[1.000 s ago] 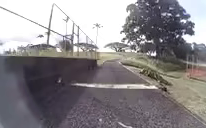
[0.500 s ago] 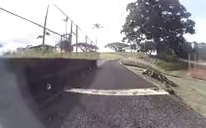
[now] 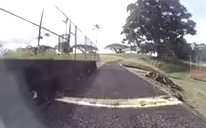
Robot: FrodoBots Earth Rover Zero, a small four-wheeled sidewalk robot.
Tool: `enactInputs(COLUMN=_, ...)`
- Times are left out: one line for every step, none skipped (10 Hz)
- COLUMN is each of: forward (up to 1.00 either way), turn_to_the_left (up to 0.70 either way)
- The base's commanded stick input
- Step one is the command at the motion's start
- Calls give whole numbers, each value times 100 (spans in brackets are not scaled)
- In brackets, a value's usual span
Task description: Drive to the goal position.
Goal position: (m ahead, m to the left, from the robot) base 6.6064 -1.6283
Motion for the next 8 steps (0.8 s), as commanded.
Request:
enactInputs(forward=85, turn_to_the_left=0)
enactInputs(forward=85, turn_to_the_left=0)
enactInputs(forward=85, turn_to_the_left=0)
enactInputs(forward=85, turn_to_the_left=0)
enactInputs(forward=85, turn_to_the_left=0)
enactInputs(forward=85, turn_to_the_left=0)
enactInputs(forward=85, turn_to_the_left=0)
enactInputs(forward=85, turn_to_the_left=0)
